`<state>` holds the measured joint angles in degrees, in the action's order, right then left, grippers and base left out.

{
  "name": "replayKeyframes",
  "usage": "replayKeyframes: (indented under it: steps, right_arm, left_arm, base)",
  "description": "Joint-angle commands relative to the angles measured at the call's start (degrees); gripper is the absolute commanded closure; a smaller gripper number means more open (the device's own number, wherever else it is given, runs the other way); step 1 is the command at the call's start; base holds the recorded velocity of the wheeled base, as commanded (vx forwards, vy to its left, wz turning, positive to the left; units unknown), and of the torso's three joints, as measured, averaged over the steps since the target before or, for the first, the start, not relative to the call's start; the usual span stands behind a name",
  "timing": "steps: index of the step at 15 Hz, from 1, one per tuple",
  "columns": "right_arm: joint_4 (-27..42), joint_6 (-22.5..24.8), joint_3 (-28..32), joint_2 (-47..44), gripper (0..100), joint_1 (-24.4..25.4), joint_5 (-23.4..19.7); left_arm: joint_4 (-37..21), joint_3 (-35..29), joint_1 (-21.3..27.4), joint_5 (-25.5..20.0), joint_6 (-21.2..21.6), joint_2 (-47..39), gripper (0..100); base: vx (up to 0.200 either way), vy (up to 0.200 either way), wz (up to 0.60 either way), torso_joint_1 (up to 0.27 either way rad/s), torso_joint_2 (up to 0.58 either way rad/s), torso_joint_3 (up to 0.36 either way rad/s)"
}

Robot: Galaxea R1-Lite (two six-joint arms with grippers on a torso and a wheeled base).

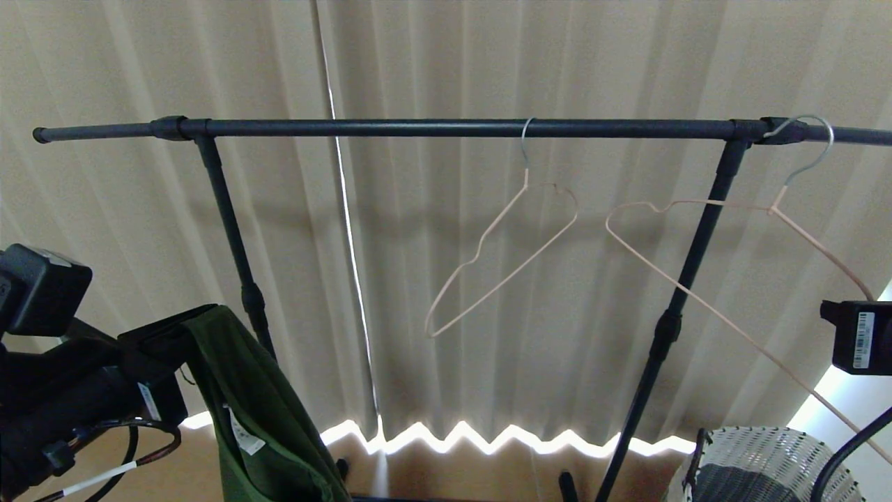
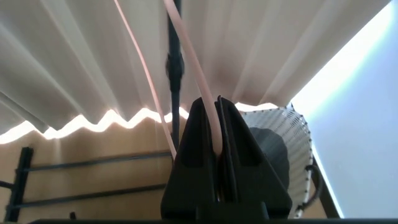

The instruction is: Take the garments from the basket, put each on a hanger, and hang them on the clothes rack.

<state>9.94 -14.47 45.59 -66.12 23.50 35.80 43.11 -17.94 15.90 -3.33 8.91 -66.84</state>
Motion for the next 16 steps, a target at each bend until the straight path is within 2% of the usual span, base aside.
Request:
replayKeyframes:
  steps: [1,12,14,16]
  right_arm:
    - [0.00,0.06,-2.09,2.49,100,0.05,-0.03]
    - [0.00,-0.03,-3.76,2.23,100,0.05,-0.12]
    - [0.00,-0.03,-3.84,2.40,100,0.05,-1.09]
    - [0.00,0.06,-4.81,2.58,100,0.05,-4.34]
  left_arm:
    - [0.05,0.19,-0.34,-0.01,0.23,0.40,100]
    - [0.05,1.33,-2.45,-0.01,1.28,2.33,100]
    - [-0.04,1.33,-2.36,-0.01,1.20,2.07,100]
    - [-0.13,2.30,-2.36,-0.10,1.20,1.89,100]
  base:
    - [0.000,0.000,0.00,0.000,0.00,0.000]
    - [-0.200,0.000,0.00,0.001,0.00,0.002]
    - [0.000,0.000,0.00,0.000,0.00,0.000]
    - [0.000,0.000,0.00,0.000,0.00,0.000]
